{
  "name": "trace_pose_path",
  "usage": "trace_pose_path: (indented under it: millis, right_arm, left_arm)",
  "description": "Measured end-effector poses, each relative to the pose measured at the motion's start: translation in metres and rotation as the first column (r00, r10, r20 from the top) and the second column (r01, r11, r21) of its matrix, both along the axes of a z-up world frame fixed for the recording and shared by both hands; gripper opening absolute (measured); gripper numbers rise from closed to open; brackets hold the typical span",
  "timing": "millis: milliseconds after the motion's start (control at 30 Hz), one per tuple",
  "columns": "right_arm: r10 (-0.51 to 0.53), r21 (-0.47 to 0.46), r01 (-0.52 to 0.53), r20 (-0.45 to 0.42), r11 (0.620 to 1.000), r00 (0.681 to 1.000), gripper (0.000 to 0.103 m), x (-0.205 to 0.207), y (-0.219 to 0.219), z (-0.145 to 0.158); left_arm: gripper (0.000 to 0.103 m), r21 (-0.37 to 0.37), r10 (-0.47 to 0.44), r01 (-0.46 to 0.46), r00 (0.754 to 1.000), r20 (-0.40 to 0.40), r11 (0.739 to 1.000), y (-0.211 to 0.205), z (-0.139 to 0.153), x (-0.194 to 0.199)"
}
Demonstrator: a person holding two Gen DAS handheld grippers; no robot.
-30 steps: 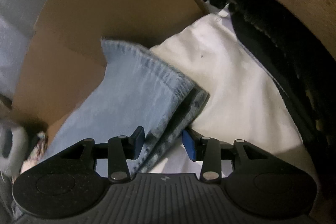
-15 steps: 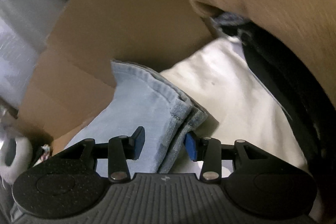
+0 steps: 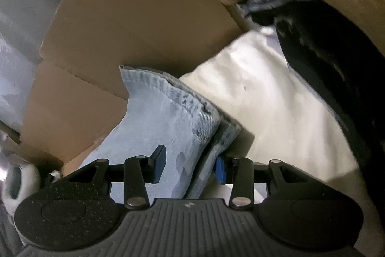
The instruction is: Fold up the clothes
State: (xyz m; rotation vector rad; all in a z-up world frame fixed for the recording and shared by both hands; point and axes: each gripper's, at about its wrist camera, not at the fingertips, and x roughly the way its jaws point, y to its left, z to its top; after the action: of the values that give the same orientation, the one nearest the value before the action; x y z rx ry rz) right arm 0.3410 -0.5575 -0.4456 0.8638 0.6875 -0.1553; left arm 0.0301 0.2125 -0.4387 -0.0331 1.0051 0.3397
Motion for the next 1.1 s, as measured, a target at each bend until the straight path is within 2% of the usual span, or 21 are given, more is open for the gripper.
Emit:
trace_pose_path:
  millis: [200,333,400,467,567,800,900,1100]
  right_arm:
    - [-0.012,0.013,0.012,0.017,1.0,1.0,0.044,-0.007,0.004,-0.008]
    - [-0.019,-0.022,0.019,0.014,1.0,1.0,0.042,-0.003,0.011,-0.009]
    - [-0.02,-0.047,0.021,0.005,0.999,1.0,0.036,-0.002,0.018,-0.01]
    - [-0.022,-0.062,0.021,-0.004,0.998,1.0,0.025,-0.004,0.021,-0.011]
    - [0.005,-0.076,-0.005,0.003,0.997,1.0,0.017,-0.007,0.025,-0.012]
    - [0.031,-0.112,-0.028,0.023,0.993,0.999,0.016,-0.013,0.046,-0.008]
    - [0.064,-0.146,-0.059,0.031,0.988,0.998,0.017,-0.013,0.06,-0.005]
    - [0.079,-0.155,-0.073,0.037,0.985,0.996,0.017,-0.02,0.083,-0.004]
  left_arm:
    - [0.02,0.008,0.026,-0.026,1.0,-0.006,1.0,0.0,0.001,0.003]
    - [0.022,0.013,0.029,-0.029,1.0,-0.009,0.999,0.001,0.001,0.004]
    - [0.022,0.013,0.032,-0.032,0.999,-0.009,0.999,0.001,0.001,0.005]
    - [0.022,0.012,0.046,-0.046,0.999,-0.01,0.999,0.001,0.002,0.005]
    - [0.024,0.009,0.056,-0.056,0.998,0.0,0.998,0.001,0.001,0.002]
    - [0.025,0.059,0.033,-0.033,0.999,0.007,0.998,-0.008,0.0,-0.001]
    - [0.026,0.07,0.026,-0.026,1.0,0.008,0.997,-0.007,-0.001,0.0]
    - [0.026,0.075,0.032,-0.033,0.999,0.017,0.997,-0.007,0.0,0.0]
